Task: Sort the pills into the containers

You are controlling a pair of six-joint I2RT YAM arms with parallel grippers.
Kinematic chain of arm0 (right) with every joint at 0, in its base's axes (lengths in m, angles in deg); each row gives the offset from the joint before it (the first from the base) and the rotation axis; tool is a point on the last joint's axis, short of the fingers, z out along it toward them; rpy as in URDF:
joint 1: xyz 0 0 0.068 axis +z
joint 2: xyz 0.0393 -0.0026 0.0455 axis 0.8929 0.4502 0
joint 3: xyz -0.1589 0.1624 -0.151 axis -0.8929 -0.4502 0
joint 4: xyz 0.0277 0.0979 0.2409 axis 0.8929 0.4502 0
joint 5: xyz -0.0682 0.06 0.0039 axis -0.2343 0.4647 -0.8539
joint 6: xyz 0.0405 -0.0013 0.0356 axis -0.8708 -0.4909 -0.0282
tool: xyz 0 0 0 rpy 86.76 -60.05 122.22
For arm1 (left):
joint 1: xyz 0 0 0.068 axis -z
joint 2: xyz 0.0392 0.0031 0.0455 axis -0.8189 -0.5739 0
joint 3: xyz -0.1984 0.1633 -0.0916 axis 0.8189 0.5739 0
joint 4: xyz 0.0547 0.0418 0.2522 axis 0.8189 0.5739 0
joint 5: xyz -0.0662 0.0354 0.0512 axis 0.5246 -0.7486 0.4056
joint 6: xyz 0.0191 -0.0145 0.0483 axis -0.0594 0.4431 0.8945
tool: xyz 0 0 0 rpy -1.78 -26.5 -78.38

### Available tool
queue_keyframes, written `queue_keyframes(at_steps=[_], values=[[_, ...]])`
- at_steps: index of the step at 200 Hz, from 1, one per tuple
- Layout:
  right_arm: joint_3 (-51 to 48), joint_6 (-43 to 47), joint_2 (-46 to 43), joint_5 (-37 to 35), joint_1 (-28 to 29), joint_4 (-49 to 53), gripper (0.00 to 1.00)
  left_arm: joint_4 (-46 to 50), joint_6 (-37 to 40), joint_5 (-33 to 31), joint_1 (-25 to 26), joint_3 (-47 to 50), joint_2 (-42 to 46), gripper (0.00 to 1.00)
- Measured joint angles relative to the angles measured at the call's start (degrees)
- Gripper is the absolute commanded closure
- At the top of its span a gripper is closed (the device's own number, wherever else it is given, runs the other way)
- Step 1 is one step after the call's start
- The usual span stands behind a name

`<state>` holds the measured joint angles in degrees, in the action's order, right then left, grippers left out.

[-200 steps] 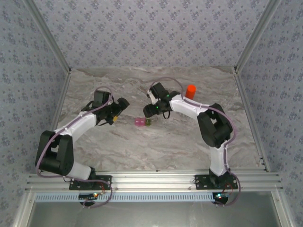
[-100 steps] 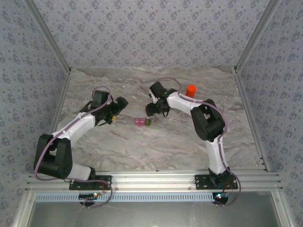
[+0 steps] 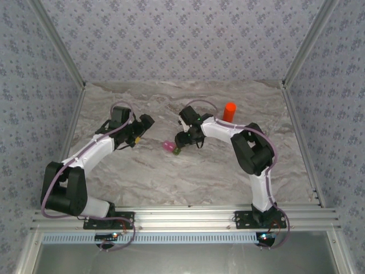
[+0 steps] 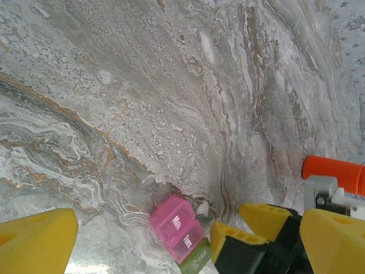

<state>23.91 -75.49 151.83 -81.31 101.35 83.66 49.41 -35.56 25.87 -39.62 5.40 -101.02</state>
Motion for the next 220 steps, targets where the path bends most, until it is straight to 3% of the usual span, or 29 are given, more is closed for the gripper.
queue_keyframes(at_steps=[63, 98, 143, 220], values=[[-5.5, -4.3, -8.1, -0.9, 0.6, -0.1, 0.25, 1.7, 1.3, 2.8, -1.0, -1.9, -0.8, 0.00], [-9.7, -10.0, -13.7, -0.1, 1.2, -3.9, 0.16, 2.6, 1.8, 8.1, -1.0, -5.5, -5.9, 0.00], [-10.9, -17.2, -13.1, 0.4, 3.8, -8.8, 0.20, 0.8, 0.0, 11.4, 2.0, -9.3, -14.8, 0.00], [-12.7, -19.8, -9.2, -1.1, 4.5, -10.0, 0.22, -3.0, -4.2, 11.9, 5.4, -9.4, -16.5, 0.00]])
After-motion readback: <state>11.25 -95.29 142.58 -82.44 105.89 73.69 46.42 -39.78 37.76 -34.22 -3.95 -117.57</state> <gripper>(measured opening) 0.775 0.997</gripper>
